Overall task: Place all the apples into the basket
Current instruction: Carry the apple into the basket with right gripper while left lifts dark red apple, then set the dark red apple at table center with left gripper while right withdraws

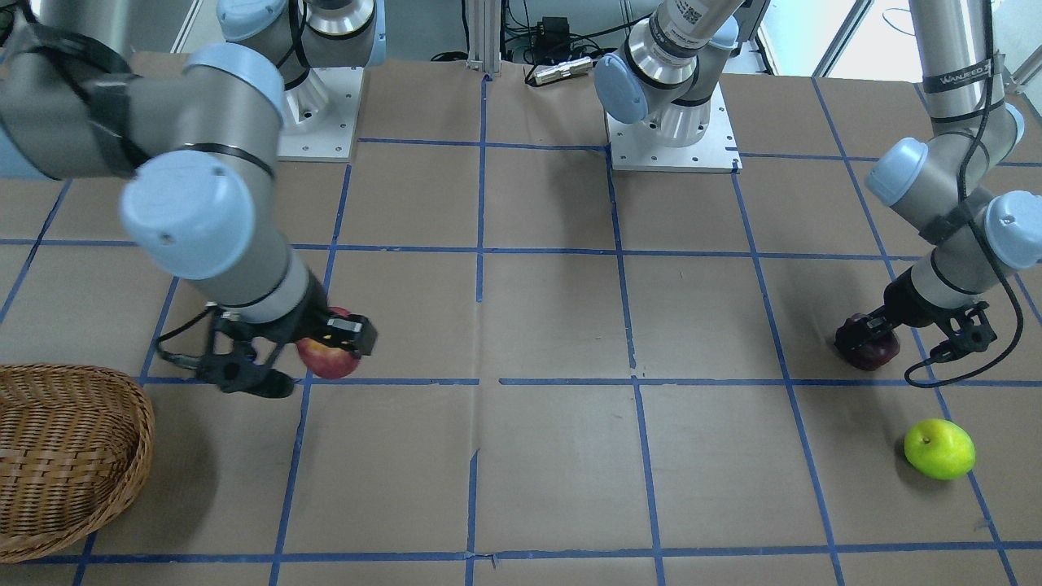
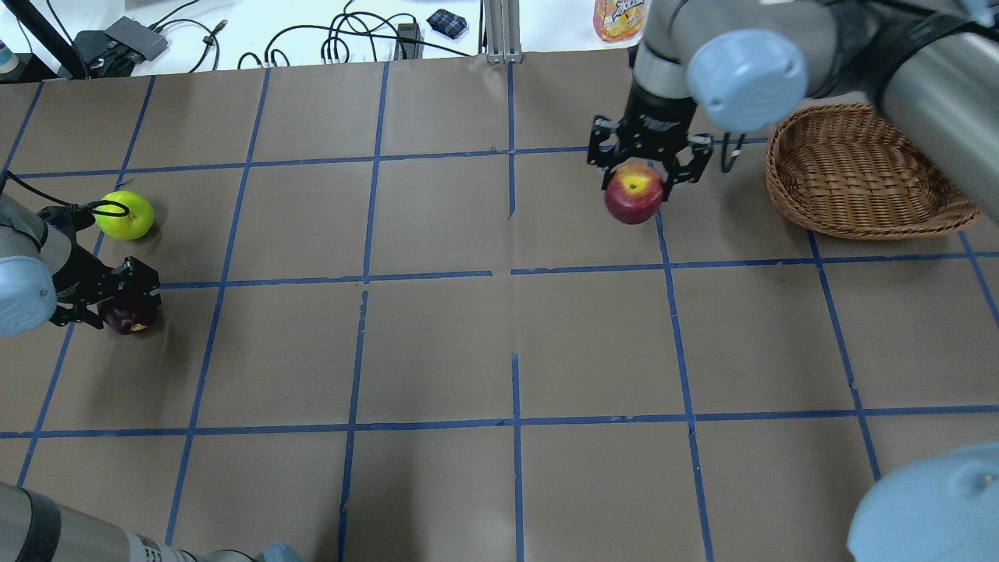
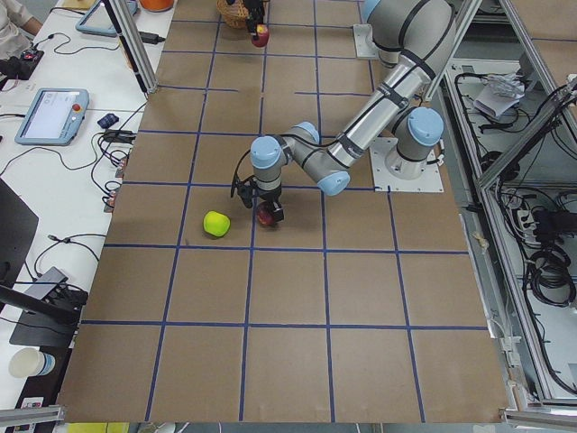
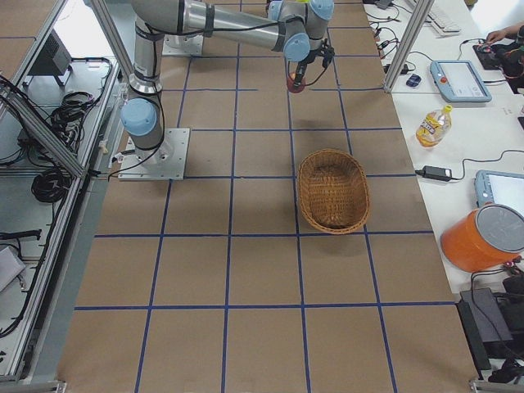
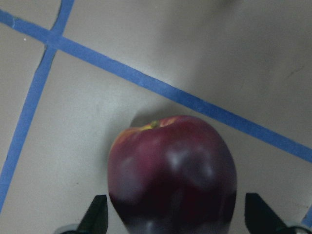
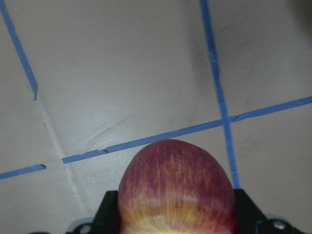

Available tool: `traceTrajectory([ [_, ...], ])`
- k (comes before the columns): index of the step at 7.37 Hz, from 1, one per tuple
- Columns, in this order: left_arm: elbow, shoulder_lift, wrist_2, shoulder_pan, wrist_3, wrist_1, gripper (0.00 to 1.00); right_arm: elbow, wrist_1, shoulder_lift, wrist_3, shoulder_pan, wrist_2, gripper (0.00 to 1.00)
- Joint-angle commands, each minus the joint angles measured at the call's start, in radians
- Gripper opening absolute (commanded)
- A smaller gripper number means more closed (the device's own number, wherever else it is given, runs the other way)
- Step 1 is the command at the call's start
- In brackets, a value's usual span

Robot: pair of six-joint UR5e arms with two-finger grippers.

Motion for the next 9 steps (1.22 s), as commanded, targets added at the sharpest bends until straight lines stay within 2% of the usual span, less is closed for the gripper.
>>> traceTrajectory([
  [1,0.018,-0.008,0.003,-0.001,0.086,0.002,0.63,-0.105,0.061,0.019,-0.348,-0.216,-0.099,0.0],
  [2,0.035,-0.009,0.012,-0.001,0.124,-0.003,0.3,-0.108,0.011,0.059,-0.485,-0.291,-0.147,0.0],
  [3,0.064,-0.003,0.021,-0.004,0.126,-0.023,0.09,-0.105,-0.058,0.109,-0.597,-0.357,-0.153,0.0],
  [4,0.119,0.029,0.042,-0.024,0.127,-0.128,0.04,-0.102,-0.13,0.166,-0.641,-0.387,-0.156,0.0],
  [5,0.175,0.058,0.049,-0.082,0.127,-0.229,0.04,-0.094,-0.14,0.2,-0.638,-0.39,-0.156,0.0],
  [6,0.191,0.087,0.096,-0.137,0.129,-0.247,0.04,-0.094,-0.183,0.231,-0.643,-0.407,-0.156,0.0],
  [7,0.19,0.118,0.087,-0.176,0.127,-0.292,0.04,-0.094,-0.224,0.259,-0.651,-0.431,-0.153,0.0],
  [9,0.199,0.164,0.047,-0.306,0.111,-0.317,0.04,-0.093,-0.228,0.28,-0.678,-0.438,-0.156,0.0],
])
